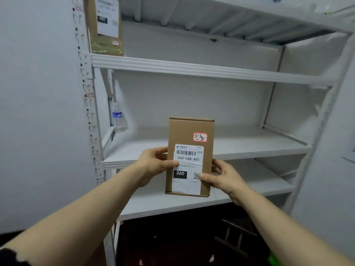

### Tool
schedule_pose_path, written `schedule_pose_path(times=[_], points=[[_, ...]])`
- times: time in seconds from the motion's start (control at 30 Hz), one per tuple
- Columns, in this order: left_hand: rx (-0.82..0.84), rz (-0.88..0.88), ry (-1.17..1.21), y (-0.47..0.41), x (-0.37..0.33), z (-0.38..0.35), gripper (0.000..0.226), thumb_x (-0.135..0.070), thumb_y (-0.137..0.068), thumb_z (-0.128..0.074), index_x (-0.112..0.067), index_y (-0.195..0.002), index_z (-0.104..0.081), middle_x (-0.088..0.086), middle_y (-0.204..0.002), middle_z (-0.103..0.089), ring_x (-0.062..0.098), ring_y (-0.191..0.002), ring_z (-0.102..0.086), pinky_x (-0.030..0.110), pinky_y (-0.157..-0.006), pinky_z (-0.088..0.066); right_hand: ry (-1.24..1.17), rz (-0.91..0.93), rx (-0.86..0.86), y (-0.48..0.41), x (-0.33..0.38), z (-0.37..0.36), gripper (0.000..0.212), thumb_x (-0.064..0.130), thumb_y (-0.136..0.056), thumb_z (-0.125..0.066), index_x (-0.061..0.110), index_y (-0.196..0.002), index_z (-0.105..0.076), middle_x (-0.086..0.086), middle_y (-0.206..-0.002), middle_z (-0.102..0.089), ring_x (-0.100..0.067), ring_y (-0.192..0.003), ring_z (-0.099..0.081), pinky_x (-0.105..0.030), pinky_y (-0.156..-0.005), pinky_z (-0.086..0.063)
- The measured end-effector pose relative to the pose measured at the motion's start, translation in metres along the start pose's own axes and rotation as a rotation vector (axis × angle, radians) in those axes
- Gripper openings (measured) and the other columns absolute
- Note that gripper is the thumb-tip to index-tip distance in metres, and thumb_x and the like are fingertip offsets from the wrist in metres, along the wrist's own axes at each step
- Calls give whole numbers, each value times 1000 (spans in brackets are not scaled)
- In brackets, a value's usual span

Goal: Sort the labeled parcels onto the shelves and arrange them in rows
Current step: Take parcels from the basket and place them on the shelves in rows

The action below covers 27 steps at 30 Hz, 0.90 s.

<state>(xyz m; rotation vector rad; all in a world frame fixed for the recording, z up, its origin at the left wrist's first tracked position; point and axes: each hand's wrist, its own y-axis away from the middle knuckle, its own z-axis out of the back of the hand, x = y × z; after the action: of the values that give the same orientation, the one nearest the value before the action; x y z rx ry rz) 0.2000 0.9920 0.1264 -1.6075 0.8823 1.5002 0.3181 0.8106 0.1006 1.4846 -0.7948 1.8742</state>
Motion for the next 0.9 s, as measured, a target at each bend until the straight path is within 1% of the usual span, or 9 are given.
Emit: schedule_pose_path(times=[0.07, 0.13, 0.23, 0.3, 0.4, 0.5, 0.63, 0.77, 0.9], points=[[-25, 30, -19, -11, 19, 14, 45, 14, -76, -68, -3, -118, -63, 7, -90, -73, 14, -76, -70, 20, -74, -57, -1, -31, 42, -21, -14, -14, 49, -4, -77, -72, 8, -121, -52, -13, -113, -64, -24, -101, -63, -32, -83, -55], [-47, 59, -80, -22, 41, 23, 47, 13, -76, -69, -2, -120, -62, 11, -102, -71, 19, -88, -69, 22, -81, -56, -4, -80, 92, -38, -32, -24, 48, -6, -78, -71, 8, -119, -51, -13, -110, -65, -24, -95, -64, -34, -81, -54], [-80, 87, -192, -35, 78, 25, 54, 11, -78, -69, -5, -128, -58, 10, -112, -68, 21, -98, -64, 21, -82, -54, -11, -157, 135, -61, -71, -30, 50, -7, -76, -72, 12, -116, -48, -12, -113, -64, -25, -98, -65, -38, -81, -57], [-95, 117, -260, -45, 106, 17, 61, 7, -81, -68, -14, -135, -51, 10, -107, -68, 19, -96, -64, 19, -78, -54, 9, -194, 119, -73, -102, -30, 49, -5, -75, -75, 14, -112, -48, -11, -112, -63, -26, -101, -64, -43, -83, -56], [-125, 139, -463, -71, 150, -2, 67, -12, -83, -72, -31, -141, -44, 2, -100, -72, 17, -92, -70, 31, -87, -55, 36, -244, 113, -95, -146, -17, 49, -1, -76, -75, 14, -114, -48, -15, -108, -64, -29, -97, -66, -48, -86, -55], [-132, 184, -530, -105, 188, -41, 72, -23, -83, -72, -42, -142, -37, -5, -107, -71, 13, -92, -69, 37, -89, -54, 84, -263, 110, -122, -190, 17, 51, 1, -80, -72, 15, -123, -49, -12, -107, -66, -27, -100, -64, -46, -90, -53], [-120, 248, -478, -154, 235, -113, 74, -13, -84, -70, -37, -143, -34, -8, -113, -67, 12, -107, -62, 37, -96, -50, 138, -292, 136, -167, -244, 78, 48, 1, -87, -62, 15, -131, -47, -1, -110, -63, -18, -108, -59, -33, -93, -50], [-130, 379, -517, -199, 270, -172, 48, -15, -87, -67, -21, -131, -48, -10, -108, -62, 6, -104, -56, 20, -91, -45, 274, -340, 194, -209, -290, 129, 35, 10, -93, -57, 18, -127, -51, 0, -119, -62, -19, -117, -55, -37, -102, -44], [-169, 430, -494, -241, 301, -201, 56, -13, -87, -66, -17, -138, -43, -6, -114, -60, 13, -114, -57, 23, -96, -45, 318, -375, 223, -250, -321, 151, 31, 16, -95, -55, 17, -125, -52, -1, -121, -60, -19, -118, -53, -33, -101, -42]])
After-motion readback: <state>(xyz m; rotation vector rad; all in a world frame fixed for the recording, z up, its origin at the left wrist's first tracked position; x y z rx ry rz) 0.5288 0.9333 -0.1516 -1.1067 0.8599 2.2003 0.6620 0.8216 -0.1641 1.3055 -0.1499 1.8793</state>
